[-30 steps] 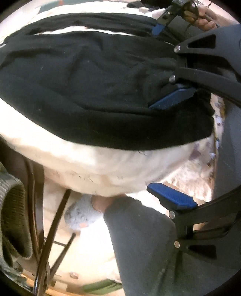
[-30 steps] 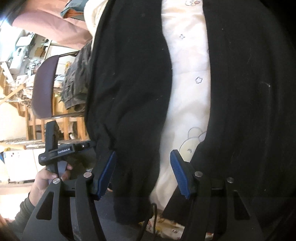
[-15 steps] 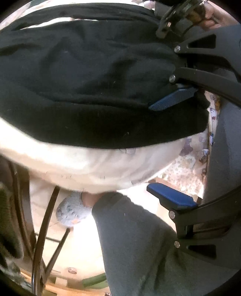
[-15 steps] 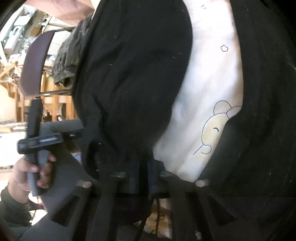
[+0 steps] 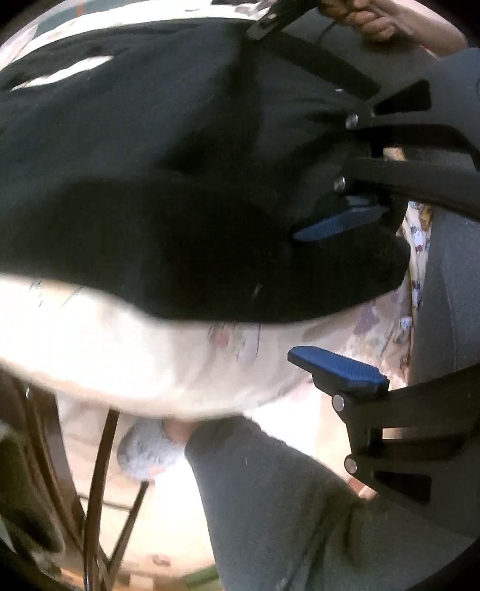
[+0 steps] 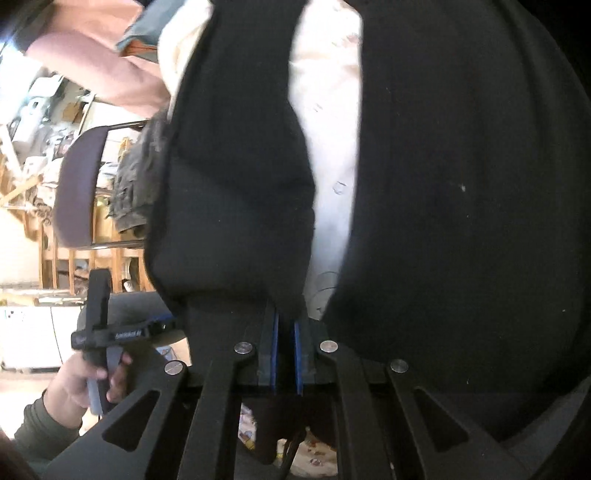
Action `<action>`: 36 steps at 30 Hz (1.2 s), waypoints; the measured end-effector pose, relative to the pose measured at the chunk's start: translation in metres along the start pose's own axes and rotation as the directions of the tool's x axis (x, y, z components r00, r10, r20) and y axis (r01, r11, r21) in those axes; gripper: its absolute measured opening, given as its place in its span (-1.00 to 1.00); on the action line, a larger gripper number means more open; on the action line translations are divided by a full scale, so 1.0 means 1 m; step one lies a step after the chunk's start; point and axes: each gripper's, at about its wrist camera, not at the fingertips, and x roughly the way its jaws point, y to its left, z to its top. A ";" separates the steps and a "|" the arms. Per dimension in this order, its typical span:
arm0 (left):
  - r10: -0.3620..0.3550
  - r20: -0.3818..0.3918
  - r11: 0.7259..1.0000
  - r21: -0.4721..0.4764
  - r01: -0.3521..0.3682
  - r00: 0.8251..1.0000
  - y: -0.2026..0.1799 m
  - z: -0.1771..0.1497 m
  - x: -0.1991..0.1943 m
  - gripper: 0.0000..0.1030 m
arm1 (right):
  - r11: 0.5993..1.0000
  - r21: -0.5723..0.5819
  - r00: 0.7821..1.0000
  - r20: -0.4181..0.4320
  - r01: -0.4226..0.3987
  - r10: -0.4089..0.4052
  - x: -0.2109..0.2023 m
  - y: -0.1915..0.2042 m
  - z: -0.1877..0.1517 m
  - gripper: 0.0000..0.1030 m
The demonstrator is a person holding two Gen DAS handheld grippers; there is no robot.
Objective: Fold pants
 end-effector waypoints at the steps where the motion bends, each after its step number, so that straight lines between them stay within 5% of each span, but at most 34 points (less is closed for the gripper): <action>1: 0.002 0.010 1.000 0.022 -0.002 1.000 -0.003 0.001 0.001 -0.19 | 1.000 0.000 1.000 0.003 -0.008 0.008 0.000 0.001 0.000 -0.88; 3: 0.005 0.031 0.999 0.040 -0.006 1.000 -0.010 0.002 0.000 -0.85 | 1.000 -0.014 1.000 0.009 -0.013 0.013 -0.003 0.005 0.000 -0.88; 9: -0.003 0.088 0.994 0.106 -0.007 0.996 -0.009 -0.019 -0.055 -0.91 | 0.997 -0.018 0.997 0.003 -0.078 0.078 -0.012 0.010 -0.010 -0.88; 16: 0.114 0.098 0.994 -0.008 -0.113 0.989 0.041 -0.021 -0.088 -0.95 | 0.991 -0.084 0.991 -0.102 -0.099 0.091 0.016 0.042 -0.029 -0.87; 17: 0.154 0.109 0.988 0.008 -0.156 0.982 0.036 -0.019 -0.088 -0.88 | 0.992 -0.089 0.991 -0.112 -0.086 0.076 0.019 0.040 -0.031 -0.87; 19: 0.187 0.127 0.981 0.025 -0.192 0.974 0.025 -0.015 -0.087 -0.28 | 0.993 -0.103 0.992 -0.120 -0.061 0.048 0.024 0.038 -0.034 -0.87; 21: 0.170 0.164 0.982 0.053 -0.180 0.972 0.012 -0.008 -0.082 0.60 | 0.994 -0.082 0.992 -0.116 -0.066 0.056 0.026 0.033 -0.034 -0.87; 24: 0.212 0.191 0.963 0.127 -0.239 0.958 -0.005 0.012 -0.061 0.73 | 0.996 -0.060 0.993 -0.100 -0.071 0.064 0.023 0.029 -0.035 -0.87; 26: 0.211 0.152 0.967 0.112 -0.229 0.966 -0.006 0.025 -0.040 0.70 | 0.996 -0.054 0.993 -0.094 -0.072 0.067 0.019 0.028 -0.035 -0.87; 28: 0.158 0.094 0.984 0.070 -0.165 0.983 -0.001 0.033 -0.022 0.53 | 0.996 -0.051 0.994 -0.091 -0.071 0.066 0.021 0.029 -0.035 -0.87; 30: 0.105 0.053 0.988 0.107 -0.110 0.993 -0.007 0.032 -0.014 -0.29 | 0.996 -0.052 0.993 -0.091 -0.075 0.070 0.017 0.027 -0.039 -0.87; 32: 0.125 0.064 0.981 0.143 -0.133 0.990 -0.013 0.027 -0.019 -0.78 | 0.995 -0.057 0.993 -0.090 -0.087 0.081 0.013 0.028 -0.040 -0.87; 36: 0.082 0.105 0.984 0.148 -0.097 0.991 -0.007 0.017 -0.050 -0.95 | 0.983 -0.127 0.991 -0.052 -0.130 0.124 0.002 0.044 -0.039 -0.87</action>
